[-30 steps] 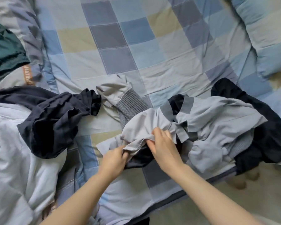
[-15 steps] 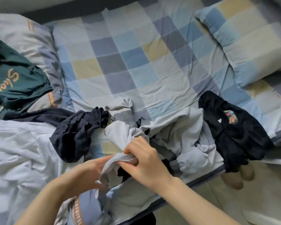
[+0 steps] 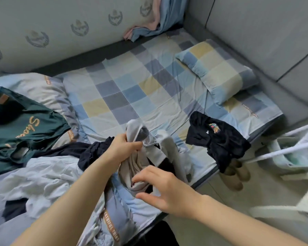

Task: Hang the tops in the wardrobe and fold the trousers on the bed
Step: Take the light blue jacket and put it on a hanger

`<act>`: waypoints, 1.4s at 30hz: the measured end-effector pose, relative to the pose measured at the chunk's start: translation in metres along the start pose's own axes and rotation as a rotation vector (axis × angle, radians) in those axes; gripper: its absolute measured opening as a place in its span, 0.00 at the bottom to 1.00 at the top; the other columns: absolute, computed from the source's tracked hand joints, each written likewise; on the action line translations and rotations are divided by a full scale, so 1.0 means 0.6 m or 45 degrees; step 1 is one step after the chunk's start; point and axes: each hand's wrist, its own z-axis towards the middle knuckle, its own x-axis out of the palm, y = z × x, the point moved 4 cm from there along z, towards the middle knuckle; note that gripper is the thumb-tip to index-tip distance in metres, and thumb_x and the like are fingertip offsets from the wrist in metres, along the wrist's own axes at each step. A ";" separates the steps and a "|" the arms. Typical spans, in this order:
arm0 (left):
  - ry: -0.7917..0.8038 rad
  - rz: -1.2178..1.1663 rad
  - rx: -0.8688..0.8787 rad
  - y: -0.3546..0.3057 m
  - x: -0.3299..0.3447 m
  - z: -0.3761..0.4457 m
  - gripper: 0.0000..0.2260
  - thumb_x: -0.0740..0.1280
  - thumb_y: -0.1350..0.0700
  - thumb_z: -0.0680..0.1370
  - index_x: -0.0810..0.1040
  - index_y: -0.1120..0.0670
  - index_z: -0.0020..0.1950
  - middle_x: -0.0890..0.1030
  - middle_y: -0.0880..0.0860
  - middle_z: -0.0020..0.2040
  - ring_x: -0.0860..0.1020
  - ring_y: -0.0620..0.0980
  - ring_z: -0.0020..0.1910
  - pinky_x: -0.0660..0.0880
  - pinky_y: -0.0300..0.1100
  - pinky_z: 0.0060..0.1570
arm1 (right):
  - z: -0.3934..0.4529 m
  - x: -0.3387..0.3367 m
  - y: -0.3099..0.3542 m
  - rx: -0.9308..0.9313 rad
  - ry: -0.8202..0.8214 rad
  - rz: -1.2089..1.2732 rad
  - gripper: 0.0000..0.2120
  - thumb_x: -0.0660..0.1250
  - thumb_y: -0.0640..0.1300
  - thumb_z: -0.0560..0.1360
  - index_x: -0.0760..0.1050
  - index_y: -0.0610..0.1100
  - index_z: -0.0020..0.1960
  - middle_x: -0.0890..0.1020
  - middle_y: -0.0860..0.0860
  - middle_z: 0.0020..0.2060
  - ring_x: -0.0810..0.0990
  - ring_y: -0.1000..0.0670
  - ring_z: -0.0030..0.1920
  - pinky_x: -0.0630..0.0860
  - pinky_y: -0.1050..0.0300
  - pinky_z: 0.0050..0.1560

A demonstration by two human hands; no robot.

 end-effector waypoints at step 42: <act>0.591 0.870 1.443 -0.392 0.326 -0.565 0.16 0.70 0.44 0.74 0.73 0.51 0.32 0.77 0.46 0.27 0.76 0.45 0.29 0.73 0.43 0.31 | -0.416 -0.384 0.497 0.688 -1.560 0.034 0.06 0.73 0.39 0.71 0.76 0.41 0.44 0.78 0.47 0.37 0.78 0.50 0.41 0.77 0.49 0.46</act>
